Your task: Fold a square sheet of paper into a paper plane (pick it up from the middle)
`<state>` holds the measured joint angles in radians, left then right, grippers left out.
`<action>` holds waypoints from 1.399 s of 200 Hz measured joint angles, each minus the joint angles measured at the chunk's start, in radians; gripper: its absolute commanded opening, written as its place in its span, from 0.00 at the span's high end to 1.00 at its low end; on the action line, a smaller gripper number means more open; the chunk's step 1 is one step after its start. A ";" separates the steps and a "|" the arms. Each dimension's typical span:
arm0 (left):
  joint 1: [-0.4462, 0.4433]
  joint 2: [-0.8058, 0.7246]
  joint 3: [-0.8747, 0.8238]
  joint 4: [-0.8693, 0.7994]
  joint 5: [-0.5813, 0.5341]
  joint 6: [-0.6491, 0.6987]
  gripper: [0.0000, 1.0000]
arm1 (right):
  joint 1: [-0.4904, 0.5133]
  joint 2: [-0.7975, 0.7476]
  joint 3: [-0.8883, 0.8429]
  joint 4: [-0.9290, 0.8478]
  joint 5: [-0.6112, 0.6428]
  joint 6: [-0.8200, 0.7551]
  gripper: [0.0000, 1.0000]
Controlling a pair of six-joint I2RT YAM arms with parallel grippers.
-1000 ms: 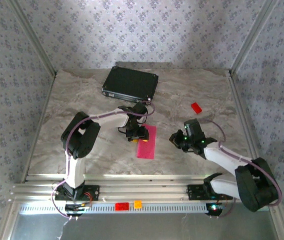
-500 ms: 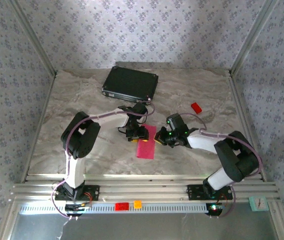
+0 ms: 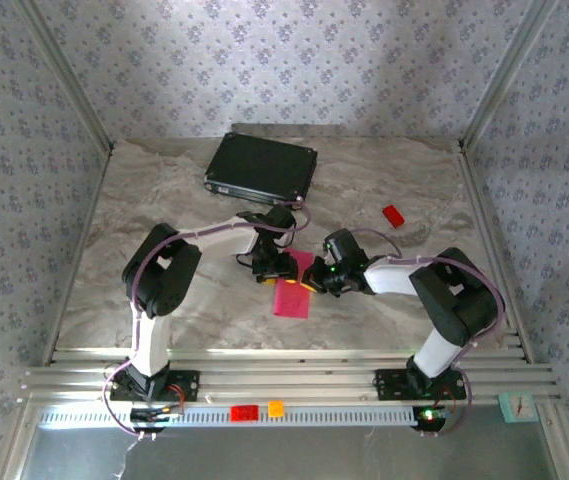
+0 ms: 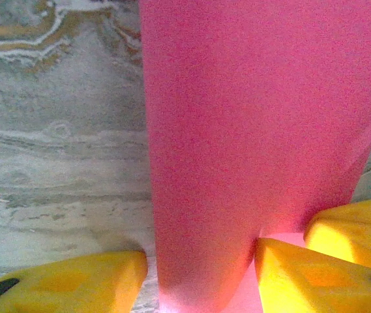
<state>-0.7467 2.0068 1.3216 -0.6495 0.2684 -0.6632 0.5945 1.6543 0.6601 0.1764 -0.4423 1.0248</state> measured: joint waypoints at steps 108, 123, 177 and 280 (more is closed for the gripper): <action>-0.002 0.004 0.005 -0.005 0.000 0.000 0.47 | 0.004 0.038 0.006 0.037 -0.021 0.002 1.00; -0.002 0.004 0.005 -0.005 0.000 0.000 0.47 | 0.004 0.038 0.006 0.034 -0.019 -0.002 1.00; -0.002 -0.026 0.005 -0.002 0.005 0.000 0.46 | -0.005 0.037 -0.010 0.054 -0.026 -0.018 1.00; 0.060 -0.214 -0.121 0.130 -0.023 -0.001 0.57 | -0.109 0.044 0.055 -0.139 -0.114 -0.230 1.00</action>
<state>-0.6868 1.7924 1.2011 -0.5198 0.2455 -0.6643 0.4854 1.6981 0.7155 0.0376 -0.5560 0.7948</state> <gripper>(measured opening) 0.501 0.062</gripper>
